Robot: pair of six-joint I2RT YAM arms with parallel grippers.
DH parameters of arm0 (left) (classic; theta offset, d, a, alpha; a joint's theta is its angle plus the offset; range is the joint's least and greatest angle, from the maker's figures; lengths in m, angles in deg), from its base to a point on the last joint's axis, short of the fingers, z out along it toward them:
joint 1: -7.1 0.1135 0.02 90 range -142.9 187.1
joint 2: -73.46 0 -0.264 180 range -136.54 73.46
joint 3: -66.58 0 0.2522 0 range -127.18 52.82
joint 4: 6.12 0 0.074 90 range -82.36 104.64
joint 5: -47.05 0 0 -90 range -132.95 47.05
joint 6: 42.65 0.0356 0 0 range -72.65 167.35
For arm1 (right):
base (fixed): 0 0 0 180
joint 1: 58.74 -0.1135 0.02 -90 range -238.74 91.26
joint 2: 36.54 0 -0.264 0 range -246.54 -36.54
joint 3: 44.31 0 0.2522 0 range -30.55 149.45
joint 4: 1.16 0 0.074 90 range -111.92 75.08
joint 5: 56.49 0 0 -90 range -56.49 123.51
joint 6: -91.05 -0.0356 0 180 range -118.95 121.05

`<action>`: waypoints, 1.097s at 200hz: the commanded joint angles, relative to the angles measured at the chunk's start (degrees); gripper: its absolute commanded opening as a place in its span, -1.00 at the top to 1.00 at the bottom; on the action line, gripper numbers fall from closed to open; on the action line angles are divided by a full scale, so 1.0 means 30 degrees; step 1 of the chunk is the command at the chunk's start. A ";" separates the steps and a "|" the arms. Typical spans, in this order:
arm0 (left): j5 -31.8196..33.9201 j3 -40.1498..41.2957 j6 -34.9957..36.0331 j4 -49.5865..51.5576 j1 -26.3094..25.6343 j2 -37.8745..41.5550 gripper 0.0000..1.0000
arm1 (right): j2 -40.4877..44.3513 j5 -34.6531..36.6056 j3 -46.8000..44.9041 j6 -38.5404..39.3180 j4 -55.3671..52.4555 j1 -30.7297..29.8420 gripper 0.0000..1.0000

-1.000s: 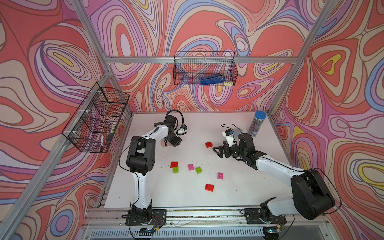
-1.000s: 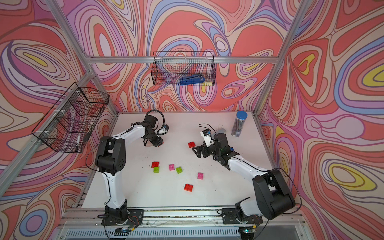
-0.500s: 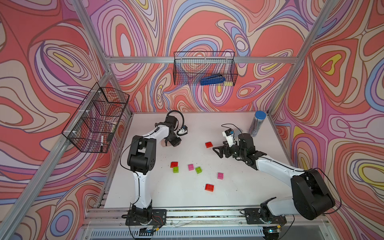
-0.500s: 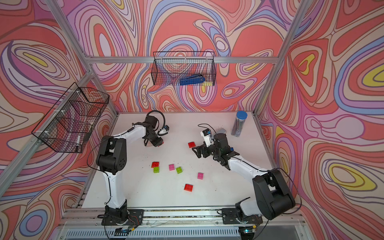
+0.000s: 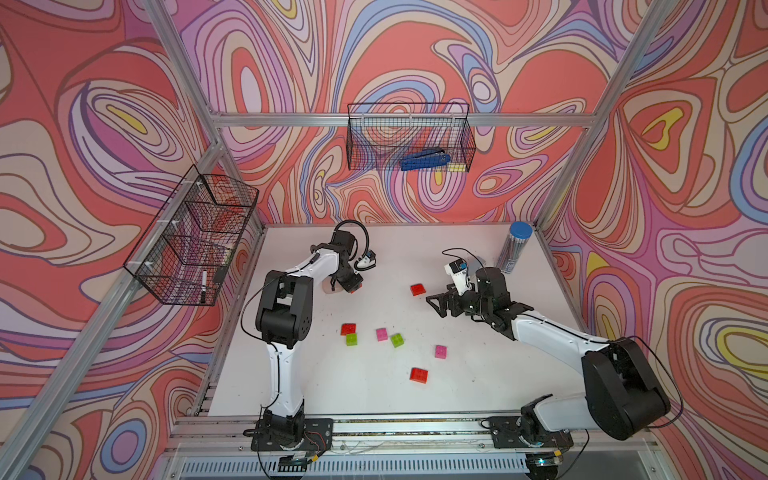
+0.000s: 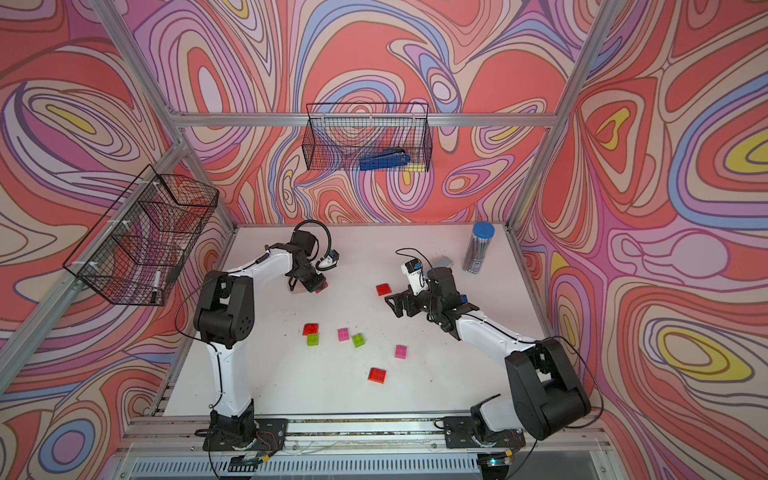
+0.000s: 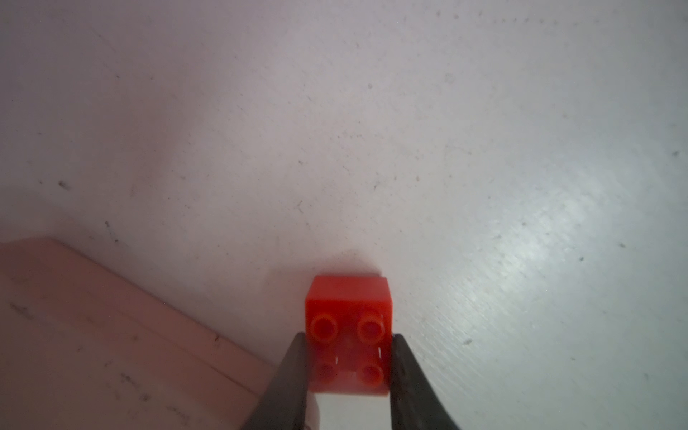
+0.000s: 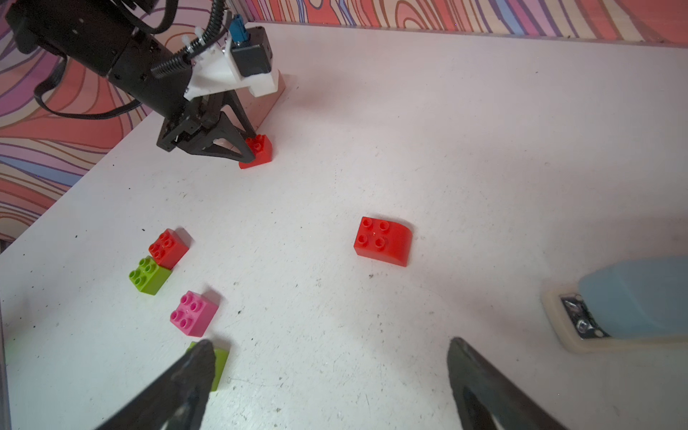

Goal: Assemble the letter s with lego
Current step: Pick up the lego brick from the center of the board, then place the lego brick at the center of the board.

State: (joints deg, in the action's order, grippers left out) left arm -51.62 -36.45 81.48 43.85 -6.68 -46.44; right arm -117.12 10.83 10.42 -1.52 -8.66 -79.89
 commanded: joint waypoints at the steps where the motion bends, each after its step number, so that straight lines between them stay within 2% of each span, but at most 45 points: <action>1: -0.0109 -0.0330 0.0692 0.1137 -0.0424 0.0064 0.44 | 0.0626 0.0481 -0.0121 0.0297 -0.0226 -0.0158 -0.97; 64: -0.1699 -0.0505 0.1996 0.2589 -0.1603 0.1028 0.44 | 0.1335 0.1105 -0.0250 0.0708 -0.0710 -0.0158 -0.97; 102: -0.2828 0.0392 0.2539 0.2013 -0.3132 0.1797 0.43 | 0.1762 0.1346 -0.0574 0.0807 -0.0768 -0.0140 -0.97; 119: -0.3052 0.0566 0.3634 0.1890 -0.3832 0.1906 0.43 | 0.1966 0.1431 -0.0757 0.0882 -0.0824 -0.0154 -0.97; 168: -0.3030 -0.0017 0.5032 0.2209 -0.5297 0.0850 0.43 | 0.2437 0.1538 -0.1219 0.0973 -0.0971 -0.0156 -0.97; 219: -0.2995 -0.0409 0.6428 0.2845 -0.5774 0.0172 0.43 | 0.2903 0.1725 -0.1667 0.1064 -0.1179 -0.0136 -0.97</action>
State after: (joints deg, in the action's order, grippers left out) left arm -59.88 -35.77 96.32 48.74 -23.66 -43.90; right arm -109.49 15.05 6.66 0.91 -11.59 -79.91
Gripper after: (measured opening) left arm 0.335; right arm 0.984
